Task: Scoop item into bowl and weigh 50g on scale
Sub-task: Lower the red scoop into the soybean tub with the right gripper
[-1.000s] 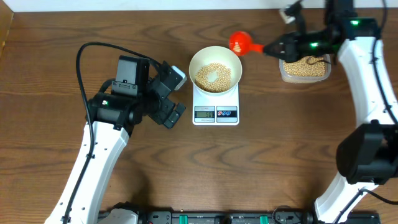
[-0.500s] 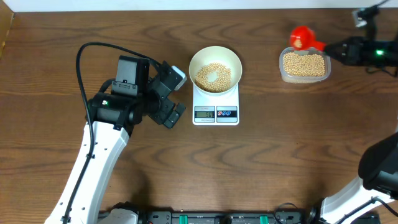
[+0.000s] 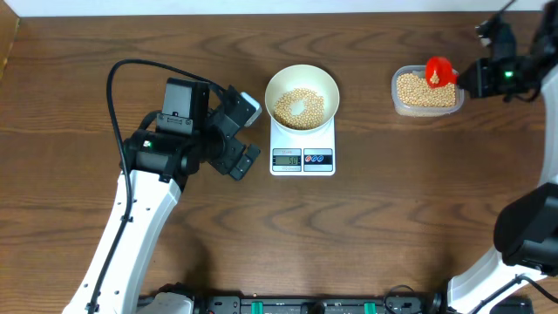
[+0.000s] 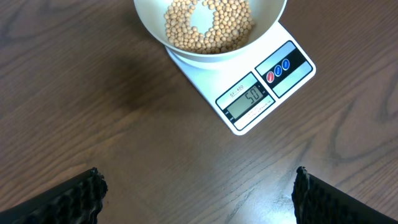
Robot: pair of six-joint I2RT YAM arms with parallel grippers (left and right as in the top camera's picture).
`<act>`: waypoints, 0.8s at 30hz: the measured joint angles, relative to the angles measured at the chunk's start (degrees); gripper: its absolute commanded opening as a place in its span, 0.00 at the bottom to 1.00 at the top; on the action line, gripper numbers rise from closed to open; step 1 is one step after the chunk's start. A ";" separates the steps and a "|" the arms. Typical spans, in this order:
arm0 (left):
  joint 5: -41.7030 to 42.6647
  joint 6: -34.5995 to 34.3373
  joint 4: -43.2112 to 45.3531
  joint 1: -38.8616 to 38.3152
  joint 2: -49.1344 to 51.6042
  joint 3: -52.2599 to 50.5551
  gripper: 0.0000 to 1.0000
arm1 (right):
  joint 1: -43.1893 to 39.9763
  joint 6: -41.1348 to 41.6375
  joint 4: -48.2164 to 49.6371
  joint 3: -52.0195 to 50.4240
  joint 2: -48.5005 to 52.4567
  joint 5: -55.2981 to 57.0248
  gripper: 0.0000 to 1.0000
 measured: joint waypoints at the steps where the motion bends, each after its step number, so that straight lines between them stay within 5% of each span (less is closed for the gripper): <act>1: 0.00 0.00 0.00 0.00 0.00 0.00 0.98 | 0.94 0.00 0.00 0.00 0.00 2.12 0.01; 24: 0.00 0.00 0.00 0.02 0.00 0.00 0.98 | 16.46 5.16 -1.81 0.00 0.00 32.70 0.01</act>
